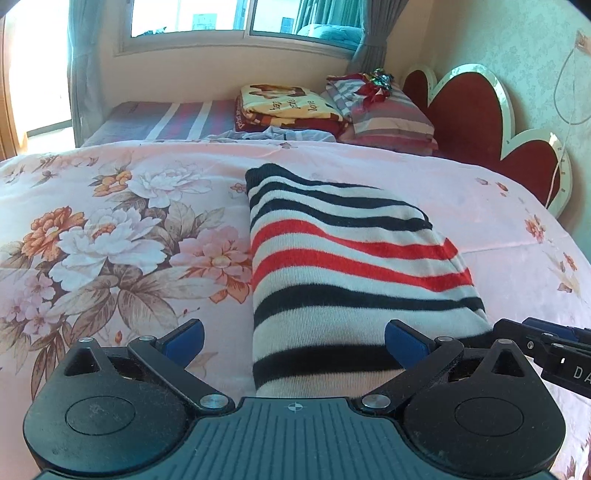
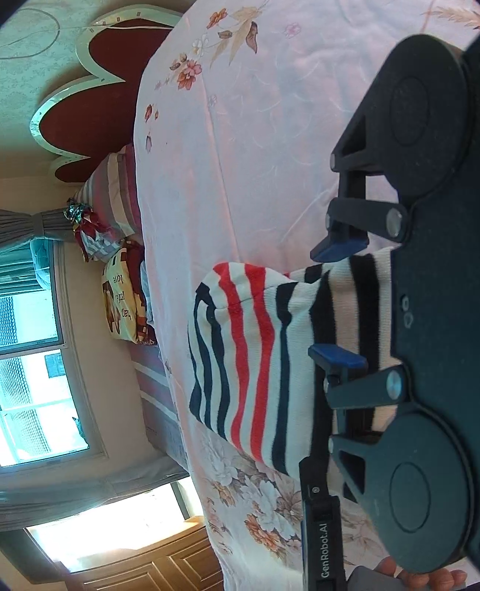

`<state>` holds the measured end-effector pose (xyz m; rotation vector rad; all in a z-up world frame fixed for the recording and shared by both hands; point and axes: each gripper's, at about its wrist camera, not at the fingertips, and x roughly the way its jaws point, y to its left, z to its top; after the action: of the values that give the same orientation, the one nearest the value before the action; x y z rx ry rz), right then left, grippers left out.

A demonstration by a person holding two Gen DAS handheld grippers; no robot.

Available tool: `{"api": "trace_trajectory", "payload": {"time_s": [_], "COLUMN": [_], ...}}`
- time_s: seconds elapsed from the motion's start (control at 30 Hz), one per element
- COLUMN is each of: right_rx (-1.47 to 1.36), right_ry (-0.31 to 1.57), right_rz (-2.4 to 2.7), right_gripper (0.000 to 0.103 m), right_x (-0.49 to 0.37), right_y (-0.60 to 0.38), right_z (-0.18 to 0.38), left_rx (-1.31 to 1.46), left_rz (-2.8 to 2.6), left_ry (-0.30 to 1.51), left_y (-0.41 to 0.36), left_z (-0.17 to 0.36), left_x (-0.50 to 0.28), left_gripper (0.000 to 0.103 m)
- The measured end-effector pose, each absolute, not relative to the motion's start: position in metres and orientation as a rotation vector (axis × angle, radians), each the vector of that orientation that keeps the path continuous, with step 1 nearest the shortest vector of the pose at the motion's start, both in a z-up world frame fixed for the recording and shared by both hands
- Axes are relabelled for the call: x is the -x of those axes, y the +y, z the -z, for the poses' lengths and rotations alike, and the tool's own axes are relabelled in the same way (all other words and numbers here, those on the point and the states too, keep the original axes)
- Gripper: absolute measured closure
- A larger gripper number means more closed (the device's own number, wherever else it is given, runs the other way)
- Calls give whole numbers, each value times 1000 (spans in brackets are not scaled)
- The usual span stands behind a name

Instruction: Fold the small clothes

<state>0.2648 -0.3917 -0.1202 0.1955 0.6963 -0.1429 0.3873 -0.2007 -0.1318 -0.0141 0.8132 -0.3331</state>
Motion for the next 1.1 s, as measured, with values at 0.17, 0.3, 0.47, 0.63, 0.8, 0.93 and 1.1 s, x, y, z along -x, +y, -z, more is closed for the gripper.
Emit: {"api": "trace_trajectory", "payload": {"time_s": [0.17,0.3,0.47,0.63,0.8,0.93,1.1], "right_rx": [-146,-82,-135,-133,-131,-170,-325], "right_ry": [667,708,769,741,694,764,812], "right_rz": [102,81,49,8,-1,8,-29], "right_gripper": [55,56,47,47,38,33,26], "right_x": [-297,-326,-335,-334,-344,-359,-365], "right_y": [-400,-404,-420,-423,-424,-435,-453], "right_z": [115,129,159,148,134,152,169], "left_rx": [13,22,69,8,63,119,166], "left_rz": [300,301,307,312,305,327,353], "left_ry": [800,878,902,871,898,934,965], "left_y": [-217,-223,-220,-228,-226,-222,-218], "left_z": [136,168,171,159,165,175,182], "left_x": [-411,-427,-429,-432,-449,-458,-466], "left_gripper": [0,0,0,0,0,0,0]}}
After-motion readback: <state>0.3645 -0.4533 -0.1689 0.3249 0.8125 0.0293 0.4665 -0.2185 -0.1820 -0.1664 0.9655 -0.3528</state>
